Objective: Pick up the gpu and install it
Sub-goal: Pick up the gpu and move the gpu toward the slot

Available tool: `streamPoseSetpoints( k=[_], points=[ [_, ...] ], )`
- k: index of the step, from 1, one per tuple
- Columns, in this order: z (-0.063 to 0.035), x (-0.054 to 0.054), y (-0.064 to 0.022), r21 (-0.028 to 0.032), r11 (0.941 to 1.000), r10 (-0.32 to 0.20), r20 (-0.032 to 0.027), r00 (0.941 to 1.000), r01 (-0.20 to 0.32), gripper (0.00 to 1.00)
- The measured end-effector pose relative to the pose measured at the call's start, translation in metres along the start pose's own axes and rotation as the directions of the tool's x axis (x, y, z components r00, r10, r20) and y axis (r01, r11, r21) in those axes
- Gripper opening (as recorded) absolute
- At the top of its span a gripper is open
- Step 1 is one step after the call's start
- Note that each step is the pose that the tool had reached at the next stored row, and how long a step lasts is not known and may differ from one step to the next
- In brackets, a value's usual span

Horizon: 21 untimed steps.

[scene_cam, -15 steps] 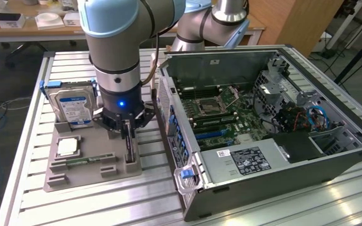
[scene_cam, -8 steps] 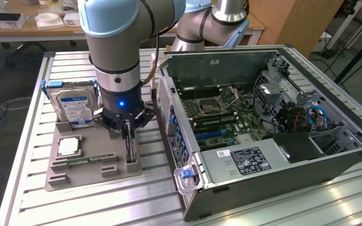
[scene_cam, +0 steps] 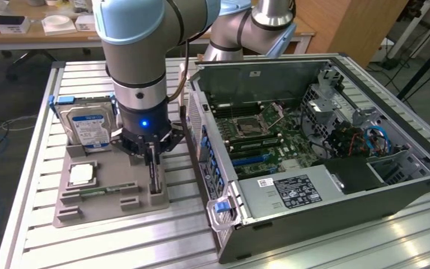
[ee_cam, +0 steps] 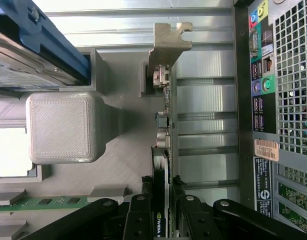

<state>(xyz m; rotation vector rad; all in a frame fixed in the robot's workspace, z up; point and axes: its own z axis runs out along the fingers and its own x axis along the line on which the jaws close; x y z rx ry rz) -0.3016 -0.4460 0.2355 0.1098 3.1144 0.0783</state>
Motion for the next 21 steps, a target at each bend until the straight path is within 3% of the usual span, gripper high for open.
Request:
streamPoseSetpoints(
  k=[17, 21],
  points=[
    [-0.0002, 0.0, 0.0, -0.0002, 1.0, 0.0, 0.0001, 1.0, 0.0, 0.26],
    [-0.0041, -0.0001, 0.0002, 0.0001, 1.0, 0.0, -0.0001, 1.0, 0.0, 0.26]
  ],
)
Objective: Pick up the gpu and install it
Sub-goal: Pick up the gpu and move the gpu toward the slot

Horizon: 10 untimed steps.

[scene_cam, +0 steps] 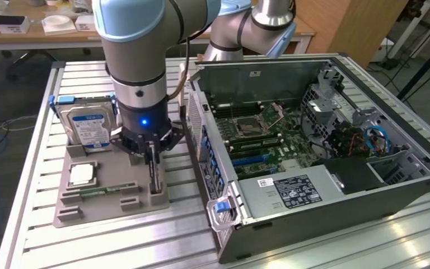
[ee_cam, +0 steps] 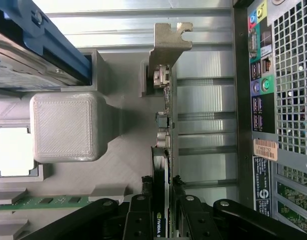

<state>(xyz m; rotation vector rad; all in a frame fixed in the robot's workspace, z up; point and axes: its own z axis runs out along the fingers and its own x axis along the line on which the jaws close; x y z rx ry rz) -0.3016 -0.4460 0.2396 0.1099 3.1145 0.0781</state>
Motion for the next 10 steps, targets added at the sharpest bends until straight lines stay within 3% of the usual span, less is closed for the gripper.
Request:
streamPoseSetpoints(
  k=[10],
  points=[
    [-0.0255, -0.001, 0.0013, -0.0002, 1.0, 0.0, 0.0001, 1.0, 0.0, 0.26]
  ],
)
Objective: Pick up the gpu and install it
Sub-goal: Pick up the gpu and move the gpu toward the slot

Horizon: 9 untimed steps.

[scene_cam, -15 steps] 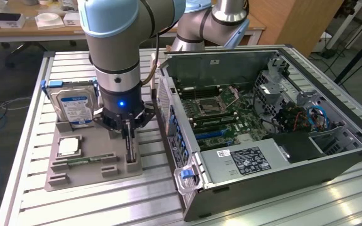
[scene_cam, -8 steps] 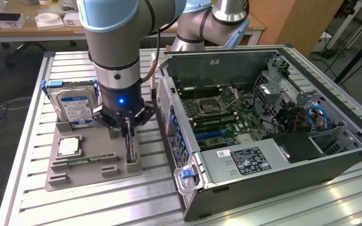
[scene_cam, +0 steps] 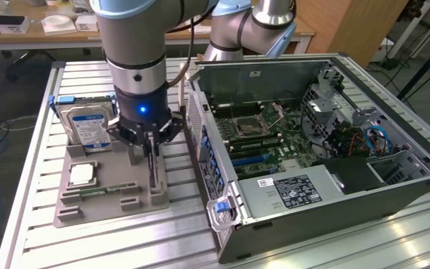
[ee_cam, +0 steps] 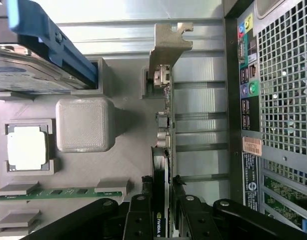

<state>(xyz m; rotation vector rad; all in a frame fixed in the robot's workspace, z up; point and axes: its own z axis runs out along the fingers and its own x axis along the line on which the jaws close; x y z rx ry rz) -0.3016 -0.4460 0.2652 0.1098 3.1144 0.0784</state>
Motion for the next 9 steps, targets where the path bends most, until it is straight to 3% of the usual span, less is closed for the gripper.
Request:
streamPoseSetpoints(
  k=[9],
  points=[
    [-0.0283, -0.001, 0.0015, 0.0, 1.0, 0.0, 0.0, 1.0, 0.0, 0.26]
  ],
)
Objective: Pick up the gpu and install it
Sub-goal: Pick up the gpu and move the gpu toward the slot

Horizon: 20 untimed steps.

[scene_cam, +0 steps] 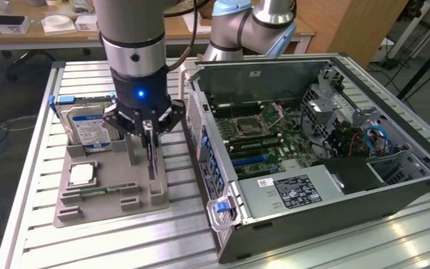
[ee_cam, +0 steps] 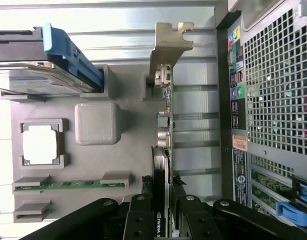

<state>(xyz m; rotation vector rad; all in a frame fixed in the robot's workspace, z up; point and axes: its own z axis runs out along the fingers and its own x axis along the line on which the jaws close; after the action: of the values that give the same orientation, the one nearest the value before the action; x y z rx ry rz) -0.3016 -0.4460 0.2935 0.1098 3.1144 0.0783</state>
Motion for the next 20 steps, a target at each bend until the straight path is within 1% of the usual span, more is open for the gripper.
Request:
streamPoseSetpoints(
  k=[3, 4, 6, 7, 20],
  points=[
    [-0.0097, 0.0, 0.0005, 0.0, 1.0, 0.0, 0.0, 1.0, 0.0, 0.26],
    [-0.0159, 0.0, 0.0008, 0.0, 1.0, 0.0, 0.0, 1.0, 0.0, 0.26],
    [-0.0221, -0.001, 0.0011, 0.0, 1.0, 0.0, 0.0, 1.0, 0.0, 0.26],
    [-0.0285, -0.001, 0.0014, 0.0, 1.0, 0.0, 0.0, 1.0, 0.0, 0.26],
    [-0.0712, -0.002, 0.0036, 0.0, 1.0, 0.0, 0.0, 1.0, 0.0, 0.26]
  ],
)
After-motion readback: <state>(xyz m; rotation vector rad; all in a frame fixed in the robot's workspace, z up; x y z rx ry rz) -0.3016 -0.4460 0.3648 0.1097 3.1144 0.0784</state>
